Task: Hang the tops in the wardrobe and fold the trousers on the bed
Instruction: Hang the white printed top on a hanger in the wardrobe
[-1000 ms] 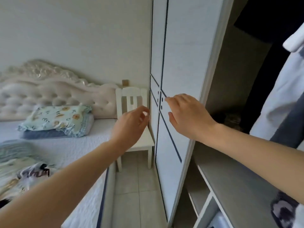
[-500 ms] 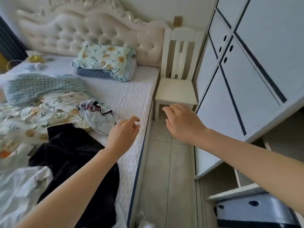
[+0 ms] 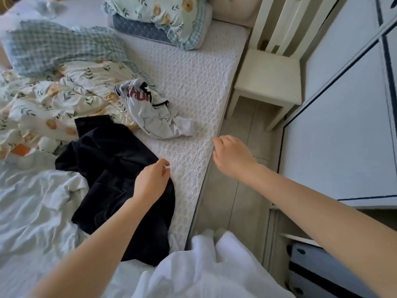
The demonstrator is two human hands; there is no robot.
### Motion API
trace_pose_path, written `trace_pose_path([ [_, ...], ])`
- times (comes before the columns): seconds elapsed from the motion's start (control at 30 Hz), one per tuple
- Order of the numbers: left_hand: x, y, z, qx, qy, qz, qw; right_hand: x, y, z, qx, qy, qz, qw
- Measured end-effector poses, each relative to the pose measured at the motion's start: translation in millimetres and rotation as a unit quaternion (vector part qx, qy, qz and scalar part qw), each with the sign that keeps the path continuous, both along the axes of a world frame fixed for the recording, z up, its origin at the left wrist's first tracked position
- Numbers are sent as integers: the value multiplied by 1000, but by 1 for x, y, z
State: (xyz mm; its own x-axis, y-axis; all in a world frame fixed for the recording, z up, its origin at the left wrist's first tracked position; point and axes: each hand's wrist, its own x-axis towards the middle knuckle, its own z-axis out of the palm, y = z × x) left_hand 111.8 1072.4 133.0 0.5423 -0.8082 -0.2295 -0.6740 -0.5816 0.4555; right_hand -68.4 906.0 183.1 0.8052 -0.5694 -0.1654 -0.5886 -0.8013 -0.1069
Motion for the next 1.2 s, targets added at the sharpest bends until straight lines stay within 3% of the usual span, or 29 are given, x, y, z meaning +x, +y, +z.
trace_pose_path([
  [0.5,69,-159,-40,107,-3,104,989,85,-160,-70,137,55,39,988],
  [0.67,100,-207,-51,103,-15,128,986,132,-214,-81,136,71,71,986],
  [0.9,176,-255,-83,127,-14,104,986,207,-259,-109,157,96,65,981],
  [1.2,286,-325,-159,160,-51,22,986,299,-288,-192,222,96,39,970],
])
